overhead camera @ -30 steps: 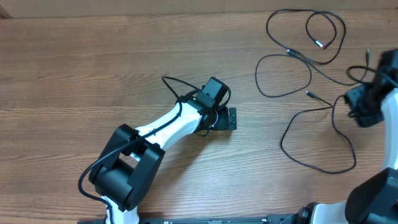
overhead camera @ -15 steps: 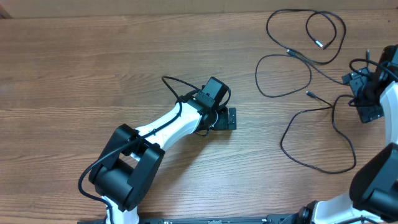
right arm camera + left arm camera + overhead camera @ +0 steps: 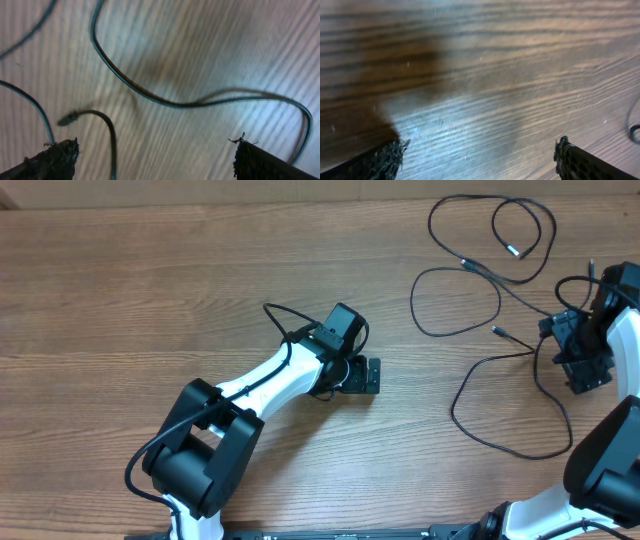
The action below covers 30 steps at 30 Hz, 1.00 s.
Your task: Untangle cables
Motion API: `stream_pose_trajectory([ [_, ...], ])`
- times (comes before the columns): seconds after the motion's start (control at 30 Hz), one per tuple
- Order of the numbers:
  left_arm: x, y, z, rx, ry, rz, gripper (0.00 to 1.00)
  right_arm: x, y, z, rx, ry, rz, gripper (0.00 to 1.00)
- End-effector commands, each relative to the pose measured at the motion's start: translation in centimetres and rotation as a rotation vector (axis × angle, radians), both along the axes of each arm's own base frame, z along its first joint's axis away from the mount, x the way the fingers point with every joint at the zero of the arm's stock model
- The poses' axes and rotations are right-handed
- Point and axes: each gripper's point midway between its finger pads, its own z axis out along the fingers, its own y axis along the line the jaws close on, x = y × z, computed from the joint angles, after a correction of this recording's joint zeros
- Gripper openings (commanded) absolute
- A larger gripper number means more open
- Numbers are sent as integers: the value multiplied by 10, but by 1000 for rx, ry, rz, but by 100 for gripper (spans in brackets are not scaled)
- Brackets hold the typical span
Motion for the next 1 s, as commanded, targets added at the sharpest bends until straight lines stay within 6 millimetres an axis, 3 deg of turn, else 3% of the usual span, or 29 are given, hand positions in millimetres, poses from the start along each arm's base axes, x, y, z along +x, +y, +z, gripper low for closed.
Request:
stream_pose_trajectory([
  [0.0,11,-4,36,-38,-108,-78,100,3,1,25,-20,-56,8,100],
  [0.27,23,14,116,-35,-338,-43,100,-24,20,86,-54,-150,46,100],
  [0.43,23,35,165,-16,-468,13,100,-37,53,124,-90,-239,154,100],
  [0.53,17,48,189,-15,-522,39,100,-42,85,143,-103,-310,251,100],
  [0.67,6,73,220,10,-590,102,100,-56,128,155,-113,-375,402,100],
  [0.83,-15,121,255,85,-676,235,100,-79,156,168,-185,-455,543,100],
  [0.97,-31,154,270,145,-720,310,100,-94,170,178,-219,-548,617,100],
])
